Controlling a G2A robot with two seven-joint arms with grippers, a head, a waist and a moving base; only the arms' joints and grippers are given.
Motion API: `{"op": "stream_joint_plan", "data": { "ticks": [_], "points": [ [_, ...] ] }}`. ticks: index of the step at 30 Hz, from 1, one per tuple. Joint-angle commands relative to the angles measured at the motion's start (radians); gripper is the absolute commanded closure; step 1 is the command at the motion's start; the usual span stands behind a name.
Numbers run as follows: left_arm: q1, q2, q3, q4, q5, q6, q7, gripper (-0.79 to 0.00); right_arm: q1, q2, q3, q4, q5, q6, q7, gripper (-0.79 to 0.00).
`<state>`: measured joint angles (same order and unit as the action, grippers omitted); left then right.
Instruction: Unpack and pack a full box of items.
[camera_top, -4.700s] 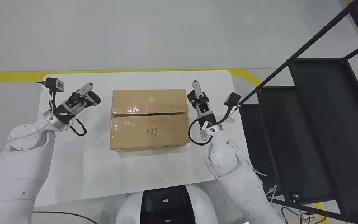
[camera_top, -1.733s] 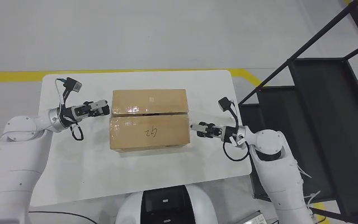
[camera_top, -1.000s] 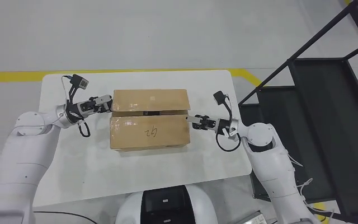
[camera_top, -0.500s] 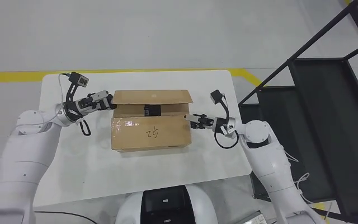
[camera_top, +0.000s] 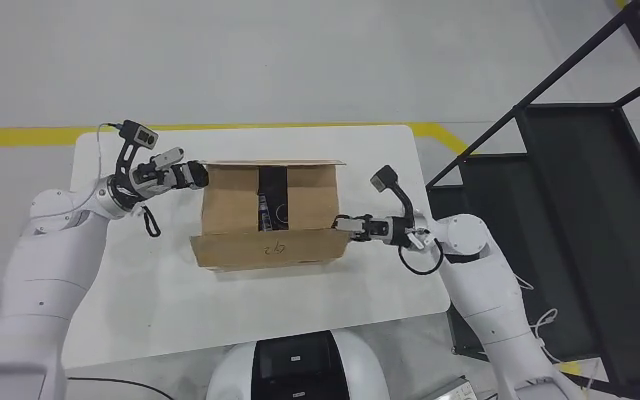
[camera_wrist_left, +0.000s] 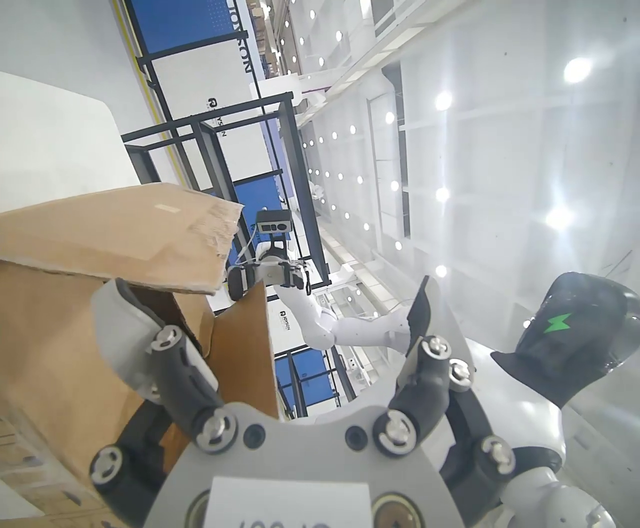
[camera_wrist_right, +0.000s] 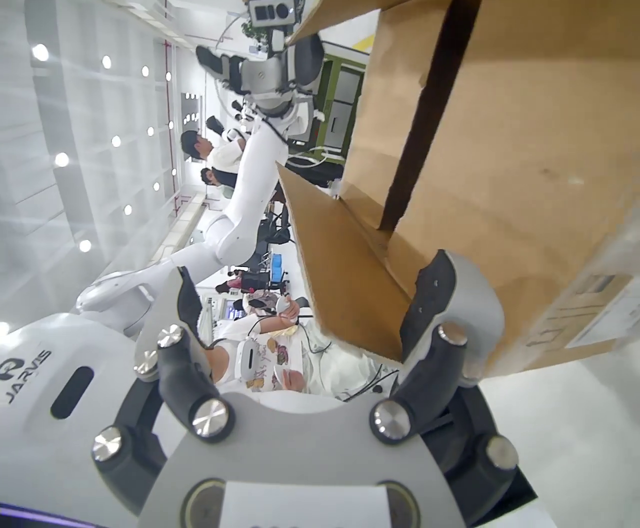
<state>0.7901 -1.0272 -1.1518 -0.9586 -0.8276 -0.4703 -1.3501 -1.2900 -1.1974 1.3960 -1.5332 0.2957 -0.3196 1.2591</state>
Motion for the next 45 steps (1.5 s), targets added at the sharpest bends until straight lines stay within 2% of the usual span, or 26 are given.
{"op": "stream_joint_plan", "data": {
  "ticks": [1, 12, 21, 28, 36, 45],
  "points": [
    [-0.017, -0.008, 0.007, 0.014, -0.023, 0.006, -0.006, -0.785, -0.013, 0.005, 0.0, -0.027, 0.008, -0.001, 0.033, -0.785],
    [-0.141, -0.056, 0.054, 0.143, -0.068, 0.01, -0.009, -0.785, -0.047, 0.02, -0.067, -0.112, -0.03, 0.009, 0.107, -0.785],
    [-0.243, -0.109, 0.133, 0.277, 0.032, -0.116, 0.116, -0.785, -0.063, 0.027, -0.151, -0.156, -0.077, 0.025, 0.144, -0.785],
    [-0.359, -0.175, 0.226, 0.429, 0.123, -0.159, 0.195, -0.785, -0.074, 0.034, -0.224, -0.171, -0.127, 0.049, 0.181, -0.785],
    [-0.441, -0.226, 0.277, 0.578, 0.202, -0.174, 0.274, -0.785, -0.091, 0.039, -0.296, -0.185, -0.215, 0.064, 0.142, -0.785],
    [-0.484, -0.253, 0.357, 0.668, 0.453, -0.185, 0.43, -0.785, -0.076, 0.043, -0.344, -0.166, -0.35, 0.078, 0.014, -0.785]
  ]
}}
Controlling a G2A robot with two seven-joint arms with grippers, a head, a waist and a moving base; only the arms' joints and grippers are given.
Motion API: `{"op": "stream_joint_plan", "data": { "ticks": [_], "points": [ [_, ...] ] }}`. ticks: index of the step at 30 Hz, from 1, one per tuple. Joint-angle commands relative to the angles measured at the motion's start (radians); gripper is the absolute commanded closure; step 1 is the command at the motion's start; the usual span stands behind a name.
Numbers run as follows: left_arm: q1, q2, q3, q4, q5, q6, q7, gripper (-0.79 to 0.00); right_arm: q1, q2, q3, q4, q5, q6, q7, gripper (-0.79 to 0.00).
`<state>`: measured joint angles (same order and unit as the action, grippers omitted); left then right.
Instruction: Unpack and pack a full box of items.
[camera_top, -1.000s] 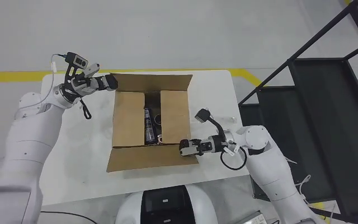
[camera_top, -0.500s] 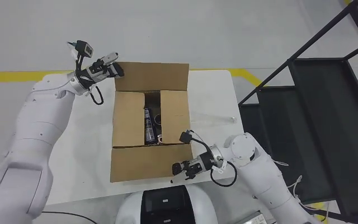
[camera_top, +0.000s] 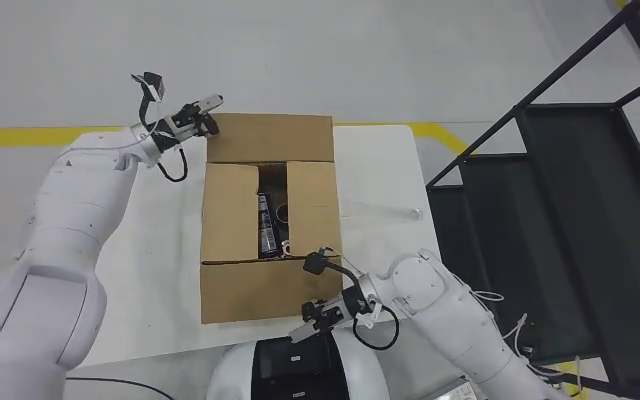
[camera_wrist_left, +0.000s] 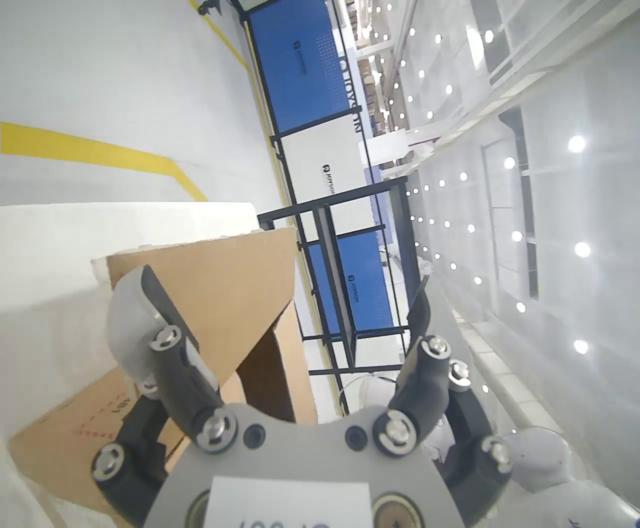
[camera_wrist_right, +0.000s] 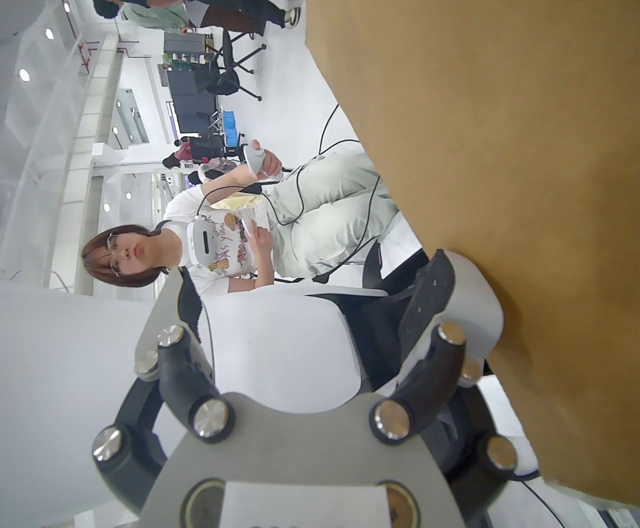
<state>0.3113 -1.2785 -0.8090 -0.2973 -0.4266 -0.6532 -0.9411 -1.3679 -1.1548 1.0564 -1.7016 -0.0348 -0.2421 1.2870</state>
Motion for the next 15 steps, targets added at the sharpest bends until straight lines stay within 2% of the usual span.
{"op": "stream_joint_plan", "data": {
  "ticks": [1, 7, 15],
  "points": [
    [-0.005, -0.004, 0.023, 0.01, 0.079, -0.001, 0.041, -0.785, 0.002, 0.0, -0.012, 0.006, -0.028, 0.001, -0.024, -0.785],
    [-0.012, -0.018, 0.072, 0.023, 0.235, -0.004, 0.109, -0.785, 0.012, -0.001, -0.048, 0.047, -0.051, 0.008, -0.074, -0.785],
    [-0.018, -0.028, 0.106, 0.038, 0.356, -0.019, 0.134, -0.785, 0.03, -0.006, -0.087, 0.107, -0.092, 0.02, -0.19, -0.785]
  ]
}}
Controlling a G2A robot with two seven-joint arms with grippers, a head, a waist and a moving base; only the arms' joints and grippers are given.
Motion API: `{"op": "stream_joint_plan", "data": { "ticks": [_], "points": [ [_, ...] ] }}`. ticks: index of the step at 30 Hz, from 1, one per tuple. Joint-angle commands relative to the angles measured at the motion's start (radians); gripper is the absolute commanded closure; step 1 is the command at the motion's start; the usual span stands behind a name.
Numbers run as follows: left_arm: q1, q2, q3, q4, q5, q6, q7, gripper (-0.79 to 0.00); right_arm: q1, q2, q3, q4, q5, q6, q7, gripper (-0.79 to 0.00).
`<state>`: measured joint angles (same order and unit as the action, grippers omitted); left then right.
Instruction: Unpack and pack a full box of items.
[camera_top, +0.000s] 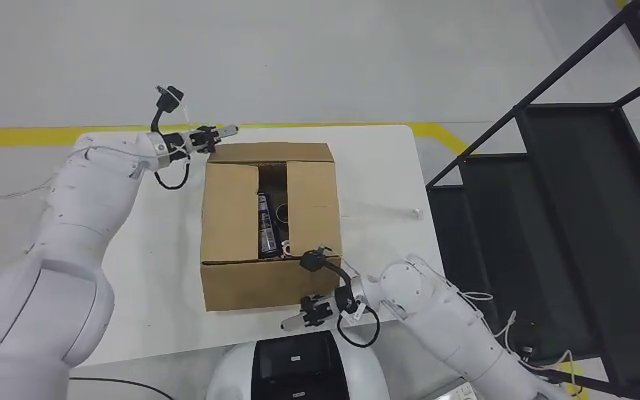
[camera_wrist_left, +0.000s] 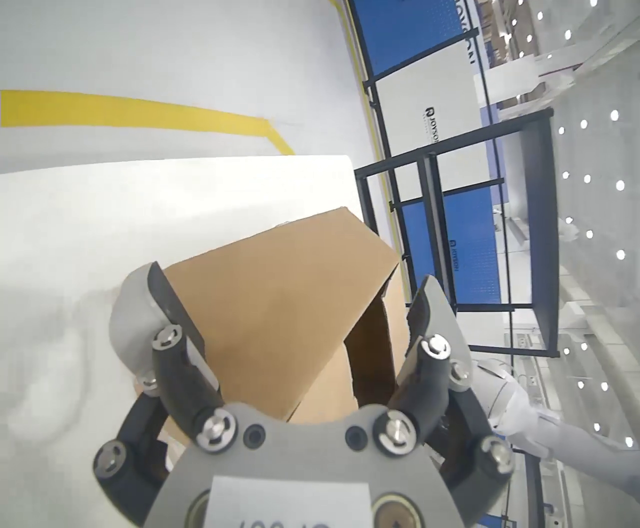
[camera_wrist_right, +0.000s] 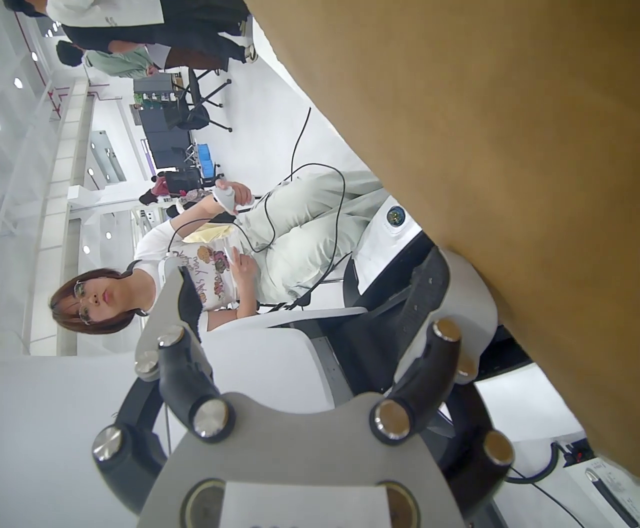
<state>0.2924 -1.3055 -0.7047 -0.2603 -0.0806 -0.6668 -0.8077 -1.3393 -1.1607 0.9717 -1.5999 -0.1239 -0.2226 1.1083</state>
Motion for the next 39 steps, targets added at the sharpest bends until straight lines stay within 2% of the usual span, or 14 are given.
{"op": "stream_joint_plan", "data": {
  "ticks": [1, 7, 12, 15, 17, 21, 25, 30, 35, 39],
  "points": [
    [0.002, -0.001, 0.001, 0.002, 0.011, -0.012, -0.006, -0.785, 0.003, 0.0, -0.004, 0.011, -0.007, 0.001, -0.024, -0.785],
    [-0.006, 0.01, -0.032, 0.031, -0.029, -0.057, -0.028, -0.785, 0.01, 0.002, -0.012, 0.013, -0.025, -0.007, -0.052, -0.785],
    [-0.014, 0.039, -0.089, 0.053, -0.114, -0.135, -0.07, -0.785, -0.027, 0.022, 0.032, -0.107, -0.015, -0.005, -0.01, -0.785],
    [-0.012, 0.064, -0.131, 0.06, -0.179, -0.185, -0.109, -0.785, -0.058, 0.035, 0.08, -0.199, 0.021, 0.029, 0.014, -0.785],
    [-0.006, 0.082, -0.159, 0.062, -0.223, -0.209, -0.136, -0.785, -0.073, 0.041, 0.115, -0.243, 0.056, 0.095, -0.007, -0.785],
    [0.036, 0.124, -0.202, 0.004, -0.284, -0.191, -0.155, -0.785, -0.056, 0.039, 0.154, -0.307, 0.123, 0.322, -0.083, -0.785],
    [0.121, 0.178, -0.245, -0.13, -0.346, -0.149, -0.196, -0.785, 0.02, 0.028, 0.136, -0.332, 0.134, 0.483, -0.174, -0.785],
    [0.279, 0.263, -0.327, -0.383, -0.425, -0.044, -0.302, -0.785, 0.158, -0.002, 0.033, -0.287, 0.142, 0.599, -0.252, -0.785],
    [0.456, 0.348, -0.445, -0.65, -0.469, 0.063, -0.409, -0.785, 0.29, -0.041, -0.1, -0.186, 0.121, 0.649, -0.319, -0.785],
    [0.582, 0.394, -0.531, -0.83, -0.527, 0.152, -0.498, -0.785, 0.368, -0.073, -0.175, -0.087, 0.12, 0.622, -0.388, -0.785]
  ]
}}
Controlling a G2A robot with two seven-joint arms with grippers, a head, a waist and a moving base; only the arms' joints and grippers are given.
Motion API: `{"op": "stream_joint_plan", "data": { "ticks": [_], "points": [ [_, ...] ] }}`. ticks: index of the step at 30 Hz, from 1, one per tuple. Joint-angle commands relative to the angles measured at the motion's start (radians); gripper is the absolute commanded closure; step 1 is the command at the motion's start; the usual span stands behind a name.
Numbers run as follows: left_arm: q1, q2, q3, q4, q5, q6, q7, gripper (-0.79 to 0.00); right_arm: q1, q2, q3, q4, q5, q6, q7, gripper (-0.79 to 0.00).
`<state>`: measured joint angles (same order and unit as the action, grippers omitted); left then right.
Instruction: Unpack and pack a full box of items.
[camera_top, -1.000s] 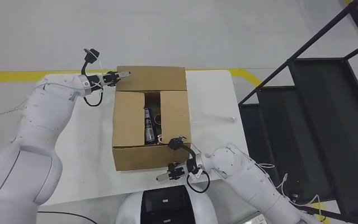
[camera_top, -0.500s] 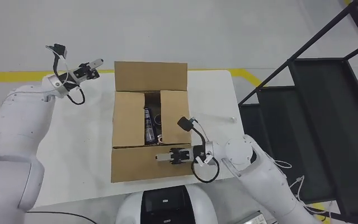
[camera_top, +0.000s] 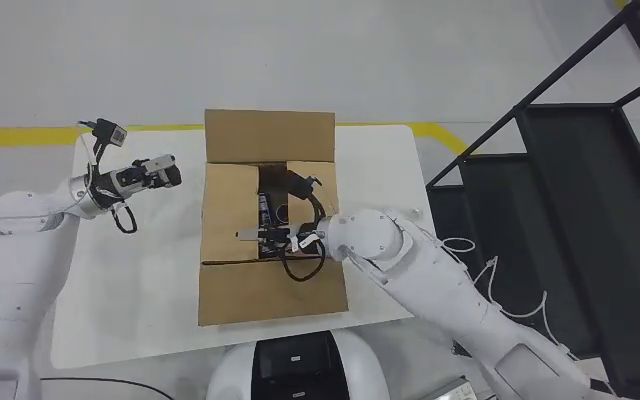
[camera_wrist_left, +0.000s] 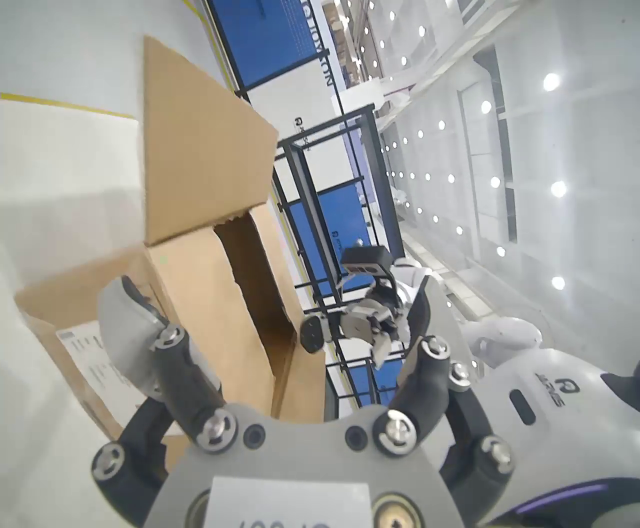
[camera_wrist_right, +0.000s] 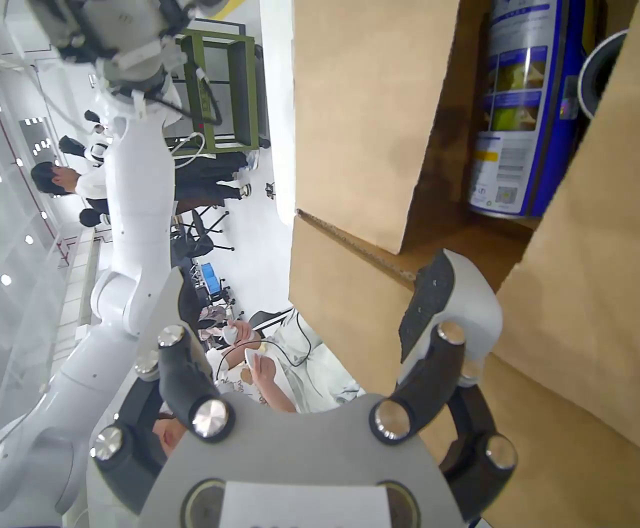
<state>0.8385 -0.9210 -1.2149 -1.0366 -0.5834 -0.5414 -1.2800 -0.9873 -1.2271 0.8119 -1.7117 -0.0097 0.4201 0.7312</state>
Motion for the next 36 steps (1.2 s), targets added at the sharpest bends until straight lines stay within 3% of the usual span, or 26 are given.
{"op": "stream_joint_plan", "data": {
  "ticks": [1, 5, 9, 18, 21, 36],
  "points": [
    [0.061, 0.019, -0.041, -0.086, -0.034, 0.043, -0.042, -0.785, 0.026, -0.011, -0.022, 0.046, 0.013, -0.037, -0.015, -0.785],
    [0.147, 0.04, -0.084, -0.185, -0.06, 0.07, -0.069, -0.785, 0.026, -0.011, -0.022, 0.046, 0.013, -0.037, -0.015, -0.785],
    [0.201, 0.049, -0.113, -0.213, -0.113, 0.074, -0.073, -0.785, 0.026, -0.011, -0.022, 0.046, 0.013, -0.037, -0.015, -0.785],
    [0.201, 0.049, -0.113, -0.213, -0.113, 0.074, -0.073, -0.785, 0.026, -0.011, -0.022, 0.046, 0.013, -0.037, -0.015, -0.785],
    [0.208, 0.047, -0.116, -0.226, -0.1, 0.093, -0.013, -0.785, 0.014, -0.014, -0.033, 0.078, 0.021, -0.045, -0.014, -0.785],
    [0.216, 0.043, -0.142, -0.188, -0.102, 0.108, 0.039, -0.785, 0.177, -0.122, -0.155, 0.411, 0.24, -0.2, -0.022, -0.785]
  ]
}}
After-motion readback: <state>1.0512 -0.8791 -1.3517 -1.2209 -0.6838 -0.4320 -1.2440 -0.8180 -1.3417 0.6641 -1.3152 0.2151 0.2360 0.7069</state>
